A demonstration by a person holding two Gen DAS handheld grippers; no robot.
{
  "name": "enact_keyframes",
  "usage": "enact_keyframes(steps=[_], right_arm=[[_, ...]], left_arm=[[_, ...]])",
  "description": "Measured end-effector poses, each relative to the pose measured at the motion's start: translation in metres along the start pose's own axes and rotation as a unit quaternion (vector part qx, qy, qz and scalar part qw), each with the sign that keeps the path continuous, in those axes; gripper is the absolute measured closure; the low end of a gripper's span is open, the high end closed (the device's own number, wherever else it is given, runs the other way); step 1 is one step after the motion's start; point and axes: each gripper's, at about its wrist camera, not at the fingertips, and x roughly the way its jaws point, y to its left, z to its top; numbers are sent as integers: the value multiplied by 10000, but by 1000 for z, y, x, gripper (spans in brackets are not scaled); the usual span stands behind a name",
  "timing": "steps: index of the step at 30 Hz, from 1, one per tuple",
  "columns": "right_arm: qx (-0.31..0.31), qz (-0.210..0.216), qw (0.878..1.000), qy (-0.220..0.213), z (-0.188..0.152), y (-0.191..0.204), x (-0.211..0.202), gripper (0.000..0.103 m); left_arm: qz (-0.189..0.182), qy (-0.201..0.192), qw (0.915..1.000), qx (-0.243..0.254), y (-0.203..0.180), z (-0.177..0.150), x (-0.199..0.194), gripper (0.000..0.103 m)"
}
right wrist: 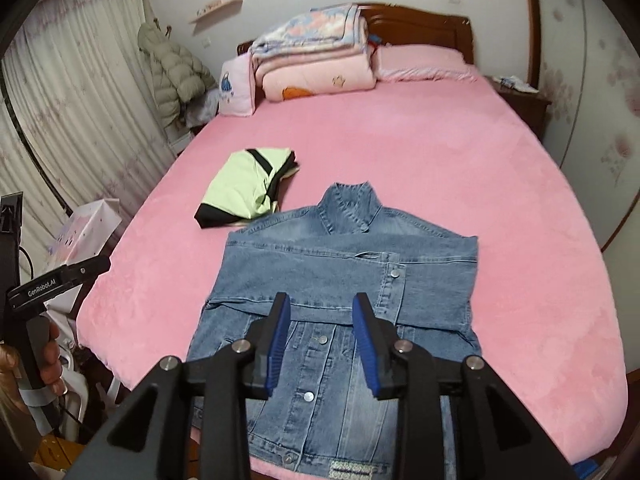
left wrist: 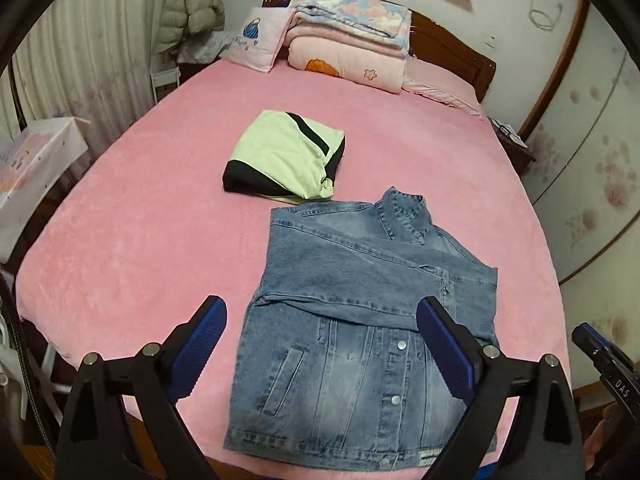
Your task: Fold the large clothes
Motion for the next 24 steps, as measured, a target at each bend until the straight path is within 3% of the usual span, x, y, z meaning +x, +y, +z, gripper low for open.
enact_keyframes(steps=[3, 11, 19, 24], right_arm=[[10, -212, 9998, -6, -16, 6, -16, 63], [79, -528, 9985, -151, -74, 9, -38, 63], [337, -726, 9966, 186, -139, -24, -9, 63], [708, -822, 9924, 588, -173, -57, 19, 63]], left_arm=[[-43, -19, 10000, 67, 0, -14, -13, 8], [-60, 106, 9993, 345, 6, -69, -16, 8], [-163, 566, 9979, 251, 28, -122, 36, 8], [41, 974, 9948, 299, 46, -157, 83, 8]])
